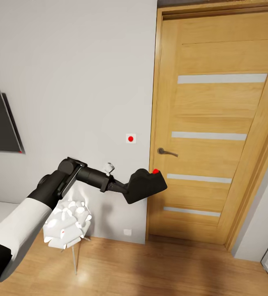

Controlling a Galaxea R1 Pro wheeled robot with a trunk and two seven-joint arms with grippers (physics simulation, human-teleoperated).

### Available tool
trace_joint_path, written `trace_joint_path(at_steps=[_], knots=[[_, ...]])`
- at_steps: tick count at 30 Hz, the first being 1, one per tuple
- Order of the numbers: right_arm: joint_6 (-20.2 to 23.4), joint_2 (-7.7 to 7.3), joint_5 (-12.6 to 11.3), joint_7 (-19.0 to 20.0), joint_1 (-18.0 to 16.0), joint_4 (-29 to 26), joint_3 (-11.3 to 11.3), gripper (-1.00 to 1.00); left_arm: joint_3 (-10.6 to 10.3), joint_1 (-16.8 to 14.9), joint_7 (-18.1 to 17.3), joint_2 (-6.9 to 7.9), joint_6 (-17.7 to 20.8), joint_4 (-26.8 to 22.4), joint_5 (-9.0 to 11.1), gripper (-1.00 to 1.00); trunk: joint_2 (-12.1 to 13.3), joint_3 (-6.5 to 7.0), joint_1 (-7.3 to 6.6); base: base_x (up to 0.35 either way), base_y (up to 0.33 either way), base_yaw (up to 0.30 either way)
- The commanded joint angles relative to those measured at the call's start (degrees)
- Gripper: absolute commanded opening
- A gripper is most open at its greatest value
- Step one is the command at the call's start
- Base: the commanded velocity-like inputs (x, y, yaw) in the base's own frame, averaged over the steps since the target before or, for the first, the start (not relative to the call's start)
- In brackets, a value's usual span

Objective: Attach the digital camera to the camera tripod in the bedroom.

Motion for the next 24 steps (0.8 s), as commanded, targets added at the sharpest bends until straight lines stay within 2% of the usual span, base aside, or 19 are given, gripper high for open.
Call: trace_joint_path(at_steps=[1, 24], knots=[[-0.46, -0.01, -0.05, 0.07, -0.1, 0.23, -0.39, 1.0, -0.19, -0.07, -0.09, 0.07, 0.62, 0.0, 0.24, -1.0, 0.35, 0.1, -0.21, 0.0, 0.0, 0.0], [-0.46, 0.08, -0.05, 0.07, -0.1, 0.23, -0.39, 1.0, -0.27, -0.07, -0.09, -0.08, 0.69, -0.04, 0.18, -1.0, 9.57, 4.23, -5.27, 0.0, 0.0, 0.0]])
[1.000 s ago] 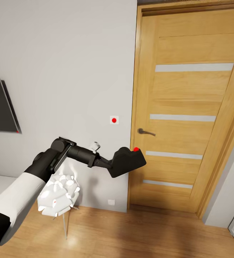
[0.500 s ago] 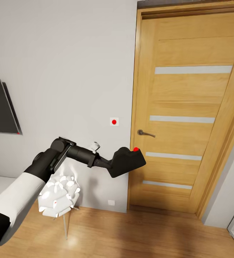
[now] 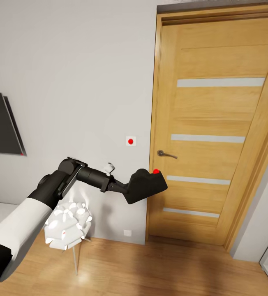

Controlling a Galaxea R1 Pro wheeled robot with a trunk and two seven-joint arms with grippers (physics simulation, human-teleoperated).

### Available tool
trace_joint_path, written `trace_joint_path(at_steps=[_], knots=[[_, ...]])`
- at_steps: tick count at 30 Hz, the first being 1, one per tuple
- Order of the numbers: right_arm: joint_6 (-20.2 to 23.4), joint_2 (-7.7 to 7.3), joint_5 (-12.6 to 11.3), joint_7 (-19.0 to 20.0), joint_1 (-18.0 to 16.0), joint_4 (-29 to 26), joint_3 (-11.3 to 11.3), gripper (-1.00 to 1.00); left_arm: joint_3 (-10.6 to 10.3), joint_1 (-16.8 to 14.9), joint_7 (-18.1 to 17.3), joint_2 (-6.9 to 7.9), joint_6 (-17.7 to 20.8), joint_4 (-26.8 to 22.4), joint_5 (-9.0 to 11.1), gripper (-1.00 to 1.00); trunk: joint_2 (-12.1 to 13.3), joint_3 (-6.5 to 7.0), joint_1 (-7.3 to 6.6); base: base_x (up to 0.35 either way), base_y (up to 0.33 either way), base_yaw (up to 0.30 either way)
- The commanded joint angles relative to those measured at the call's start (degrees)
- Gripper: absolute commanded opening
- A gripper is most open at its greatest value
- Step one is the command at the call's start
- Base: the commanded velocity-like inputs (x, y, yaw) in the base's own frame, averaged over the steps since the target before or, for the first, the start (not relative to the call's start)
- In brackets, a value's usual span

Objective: Attach the digital camera to the camera tripod in the bedroom.

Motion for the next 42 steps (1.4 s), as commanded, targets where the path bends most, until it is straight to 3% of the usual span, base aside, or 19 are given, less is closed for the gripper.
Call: trace_joint_path(at_steps=[1, 12, 39, 42], knots=[[-0.46, -0.02, -0.05, 0.07, -0.11, 0.23, -0.39, 1.0, -0.18, -0.08, -0.09, 0.06, 0.6, -0.01, 0.23, -1.0, 0.33, 0.08, -0.21, 0.0, 0.0, 0.0], [-0.46, 0.0, -0.05, 0.07, -0.11, 0.23, -0.38, 1.0, -0.23, -0.08, -0.09, 0.04, 0.6, -0.01, 0.21, -1.0, 4.74, 2.06, -2.62, 0.0, 0.0, 0.022], [-0.46, 0.08, -0.05, 0.09, -0.11, 0.23, -0.36, 1.0, -0.32, -0.08, -0.09, 0.04, 0.58, 0.0, 0.21, -1.0, 15.57, 6.91, -8.55, 0.0, 0.0, 0.163], [-0.46, 0.08, -0.05, 0.11, -0.11, 0.23, -0.32, 1.0, -0.35, -0.08, -0.09, 0.04, 0.59, -0.02, 0.21, -1.0, 15.57, 6.91, -8.55, 0.0, 0.0, 0.005]])
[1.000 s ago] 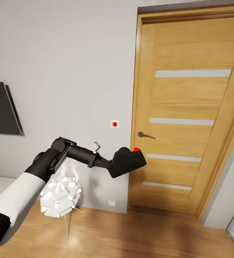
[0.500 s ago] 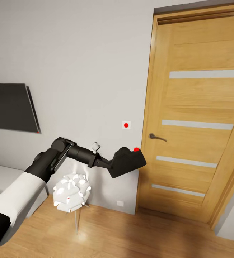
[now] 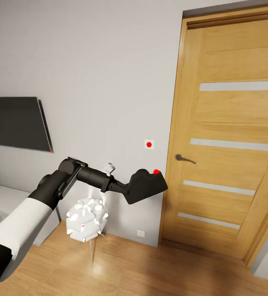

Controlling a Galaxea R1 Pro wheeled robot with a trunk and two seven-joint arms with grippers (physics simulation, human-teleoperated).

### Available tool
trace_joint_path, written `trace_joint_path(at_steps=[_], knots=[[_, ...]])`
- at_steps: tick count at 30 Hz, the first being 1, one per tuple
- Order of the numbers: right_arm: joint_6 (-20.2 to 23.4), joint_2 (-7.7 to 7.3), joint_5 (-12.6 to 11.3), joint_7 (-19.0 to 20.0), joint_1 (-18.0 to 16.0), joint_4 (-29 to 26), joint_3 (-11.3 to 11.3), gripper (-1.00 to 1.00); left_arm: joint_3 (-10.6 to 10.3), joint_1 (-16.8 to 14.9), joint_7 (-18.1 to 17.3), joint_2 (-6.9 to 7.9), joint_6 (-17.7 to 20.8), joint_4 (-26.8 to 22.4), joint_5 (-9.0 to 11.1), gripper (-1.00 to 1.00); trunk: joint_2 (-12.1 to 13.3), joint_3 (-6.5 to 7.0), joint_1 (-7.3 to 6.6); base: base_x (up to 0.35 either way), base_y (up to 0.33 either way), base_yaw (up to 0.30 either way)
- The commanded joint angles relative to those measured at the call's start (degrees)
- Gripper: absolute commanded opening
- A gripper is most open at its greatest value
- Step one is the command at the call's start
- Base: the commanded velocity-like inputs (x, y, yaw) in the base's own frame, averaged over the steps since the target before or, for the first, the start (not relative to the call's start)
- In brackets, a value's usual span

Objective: Attach the digital camera to the camera tripod in the bedroom.

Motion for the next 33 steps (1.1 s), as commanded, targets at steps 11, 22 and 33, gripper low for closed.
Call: trace_joint_path(at_steps=[11, 22, 33], knots=[[-0.45, -0.01, -0.05, 0.05, -0.08, 0.24, -0.4, 1.0, -0.47, -0.04, -0.09, 0.02, 0.59, -0.02, 0.25, -1.0, -0.05, -0.02, 0.02, 0.0, 0.0, 0.001], [-0.45, -0.01, -0.05, 0.07, -0.08, 0.24, -0.4, 1.0, -1.48, -0.04, -0.09, -0.1, 0.6, -0.03, 0.25, -1.0, -0.05, -0.02, 0.02, 0.0, 0.0, 0.0], [-0.45, -0.01, -0.05, 0.06, -0.08, 0.24, -0.4, 1.0, -1.55, -0.04, -0.09, 0.16, 0.46, -0.03, 0.26, -1.0, -0.05, -0.02, 0.02, 0.0, 0.0, 0.0]])
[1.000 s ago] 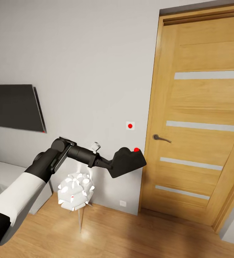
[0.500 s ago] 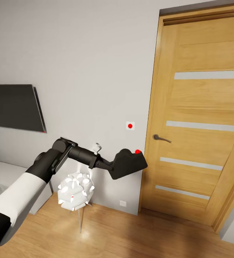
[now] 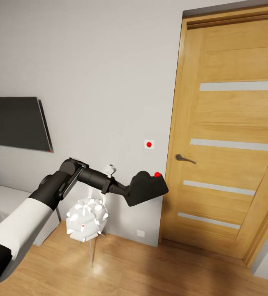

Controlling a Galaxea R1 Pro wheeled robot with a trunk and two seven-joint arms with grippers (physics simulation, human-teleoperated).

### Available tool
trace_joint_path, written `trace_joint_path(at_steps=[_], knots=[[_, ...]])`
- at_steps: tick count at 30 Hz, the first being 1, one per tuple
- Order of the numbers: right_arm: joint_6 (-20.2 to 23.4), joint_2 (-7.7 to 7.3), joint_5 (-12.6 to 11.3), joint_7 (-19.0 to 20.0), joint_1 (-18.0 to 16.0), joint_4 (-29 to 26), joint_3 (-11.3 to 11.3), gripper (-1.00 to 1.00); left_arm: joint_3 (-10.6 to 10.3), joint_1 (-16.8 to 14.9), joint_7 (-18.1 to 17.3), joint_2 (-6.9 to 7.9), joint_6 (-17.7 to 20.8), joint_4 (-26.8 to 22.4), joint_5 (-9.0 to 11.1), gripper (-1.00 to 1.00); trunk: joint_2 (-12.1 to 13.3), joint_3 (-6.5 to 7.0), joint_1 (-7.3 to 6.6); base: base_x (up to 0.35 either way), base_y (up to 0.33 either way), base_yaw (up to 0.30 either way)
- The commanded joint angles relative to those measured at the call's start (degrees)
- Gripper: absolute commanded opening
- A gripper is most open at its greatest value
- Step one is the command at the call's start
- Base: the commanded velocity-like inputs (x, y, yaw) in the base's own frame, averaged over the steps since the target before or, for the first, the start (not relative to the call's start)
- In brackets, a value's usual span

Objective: Attach the digital camera to the camera tripod in the bedroom.

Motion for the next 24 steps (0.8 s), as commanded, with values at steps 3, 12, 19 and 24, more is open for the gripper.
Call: trace_joint_path(at_steps=[3, 12, 19, 24], knots=[[-0.45, -0.01, -0.05, 0.07, -0.08, 0.24, -0.36, 1.0, -0.18, -0.04, -0.09, 0.12, 0.48, 0.0, 0.25, -1.0, -0.05, -0.02, 0.02, 0.0, 0.0, 0.0], [-0.45, -0.01, -0.05, 0.07, -0.08, 0.24, -0.37, 1.0, -0.1, -0.04, -0.09, 0.62, 0.46, -0.06, 0.32, -1.0, -0.05, -0.02, 0.02, 0.0, 0.0, 0.0], [-0.45, -0.01, -0.05, 0.07, -0.08, 0.24, -0.37, 1.0, -0.1, -0.04, -0.09, 0.67, 0.47, -0.06, 0.33, -1.0, -0.05, -0.02, 0.02, 0.0, 0.0, 0.0], [-0.45, -0.01, -0.05, 0.09, -0.08, 0.24, -0.37, 1.0, -0.1, -0.04, -0.09, 0.68, 0.34, 0.03, 0.33, -1.0, -0.05, -0.02, 0.02, -0.034, -0.096, 0.0]])
